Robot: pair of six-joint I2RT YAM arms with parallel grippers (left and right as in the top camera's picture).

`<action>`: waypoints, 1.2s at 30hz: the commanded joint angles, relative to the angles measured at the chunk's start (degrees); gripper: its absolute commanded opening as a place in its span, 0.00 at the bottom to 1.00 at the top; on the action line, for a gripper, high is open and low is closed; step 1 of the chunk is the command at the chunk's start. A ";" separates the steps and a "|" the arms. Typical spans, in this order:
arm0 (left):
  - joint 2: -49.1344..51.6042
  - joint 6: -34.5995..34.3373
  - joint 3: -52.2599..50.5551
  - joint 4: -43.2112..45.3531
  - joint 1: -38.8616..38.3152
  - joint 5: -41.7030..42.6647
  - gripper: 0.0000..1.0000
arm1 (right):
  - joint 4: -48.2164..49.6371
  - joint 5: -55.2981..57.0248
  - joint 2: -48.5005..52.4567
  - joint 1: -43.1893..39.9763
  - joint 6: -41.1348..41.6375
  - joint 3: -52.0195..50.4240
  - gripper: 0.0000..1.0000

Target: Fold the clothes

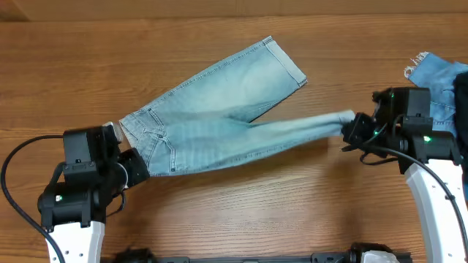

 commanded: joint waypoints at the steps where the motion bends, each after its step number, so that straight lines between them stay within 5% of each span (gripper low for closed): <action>1: 1.81 -0.74 1.86 2.54 0.44 -4.07 0.04 | 2.97 -3.96 3.32 -0.39 -1.70 1.97 0.04; 7: 5.03 -0.70 1.86 3.28 0.42 -4.00 0.04 | -2.58 -5.73 12.50 -0.39 -4.68 6.88 0.04; 19: 4.83 1.38 1.86 1.53 0.44 -4.33 0.04 | -22.23 6.93 13.05 -0.42 -1.36 13.09 0.04; 30: 4.83 2.69 1.86 1.40 0.44 -4.28 0.04 | -24.41 10.82 15.45 -0.42 1.44 11.47 0.04; 32: 4.83 2.91 1.86 1.36 0.42 -4.26 0.04 | -25.55 10.84 16.20 -0.42 1.40 11.47 0.12; 33: 4.83 2.91 1.86 1.18 0.42 -4.28 0.04 | -25.92 10.84 16.65 -0.42 1.40 11.47 0.25; 36: 4.83 2.91 1.86 1.20 0.42 -4.28 0.04 | -25.46 10.84 17.16 -0.42 1.40 11.47 0.30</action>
